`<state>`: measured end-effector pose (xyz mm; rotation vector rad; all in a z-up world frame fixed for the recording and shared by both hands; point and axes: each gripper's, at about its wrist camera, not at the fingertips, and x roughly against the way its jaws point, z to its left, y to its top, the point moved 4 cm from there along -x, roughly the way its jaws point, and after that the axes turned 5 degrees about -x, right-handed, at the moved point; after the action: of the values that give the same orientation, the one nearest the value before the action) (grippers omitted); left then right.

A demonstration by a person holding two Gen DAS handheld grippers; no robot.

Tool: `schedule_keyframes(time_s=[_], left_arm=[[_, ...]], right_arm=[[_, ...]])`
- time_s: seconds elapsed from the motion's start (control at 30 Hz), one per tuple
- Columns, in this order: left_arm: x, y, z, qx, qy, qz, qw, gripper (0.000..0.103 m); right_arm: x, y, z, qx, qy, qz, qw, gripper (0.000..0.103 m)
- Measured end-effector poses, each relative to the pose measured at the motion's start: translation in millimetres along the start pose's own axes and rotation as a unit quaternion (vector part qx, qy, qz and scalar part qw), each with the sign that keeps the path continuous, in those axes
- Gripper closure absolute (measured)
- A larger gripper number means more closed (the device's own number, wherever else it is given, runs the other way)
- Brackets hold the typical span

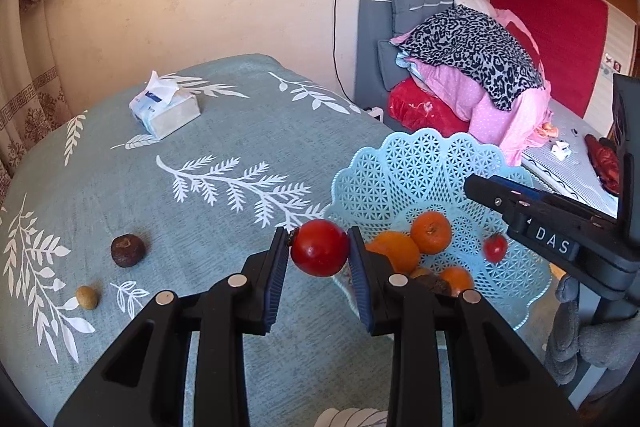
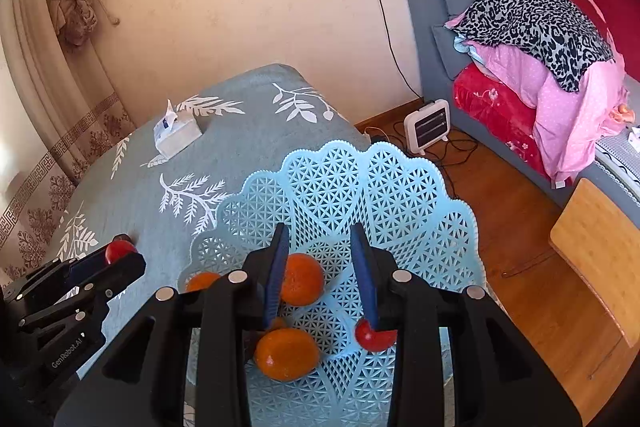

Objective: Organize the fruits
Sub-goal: 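Carry both tomatoes into the basket and open both tools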

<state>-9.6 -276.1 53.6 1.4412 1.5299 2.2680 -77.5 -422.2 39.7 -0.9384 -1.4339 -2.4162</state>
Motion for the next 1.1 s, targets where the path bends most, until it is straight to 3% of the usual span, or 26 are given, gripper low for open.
schedule_keyframes(time_s=[0.6, 0.63, 0.7, 1.1], left_arm=[[-36.9, 23.8, -44.2, -0.038, -0.032, 0.0, 0.9987, 0.071], [-37.5, 23.8, -44.7, -0.038, -0.032, 0.0, 0.9988, 0.07], [-37.2, 23.9, -44.8, -0.039, -0.027, -0.002, 0.9989, 0.057], [-23.2, 22.9, -38.8, -0.052, 0.014, -0.029, 0.9981, 0.042]], right_arm=[[8.4, 7.3, -7.1, 0.004, -0.022, -0.033, 0.999, 0.07], [8.2, 7.4, -8.1, 0.002, -0.022, -0.033, 0.999, 0.07], [8.4, 7.8, -8.5, 0.0, -0.023, -0.034, 0.999, 0.07], [8.9, 5.7, -3.8, 0.004, -0.023, -0.033, 0.999, 0.07]])
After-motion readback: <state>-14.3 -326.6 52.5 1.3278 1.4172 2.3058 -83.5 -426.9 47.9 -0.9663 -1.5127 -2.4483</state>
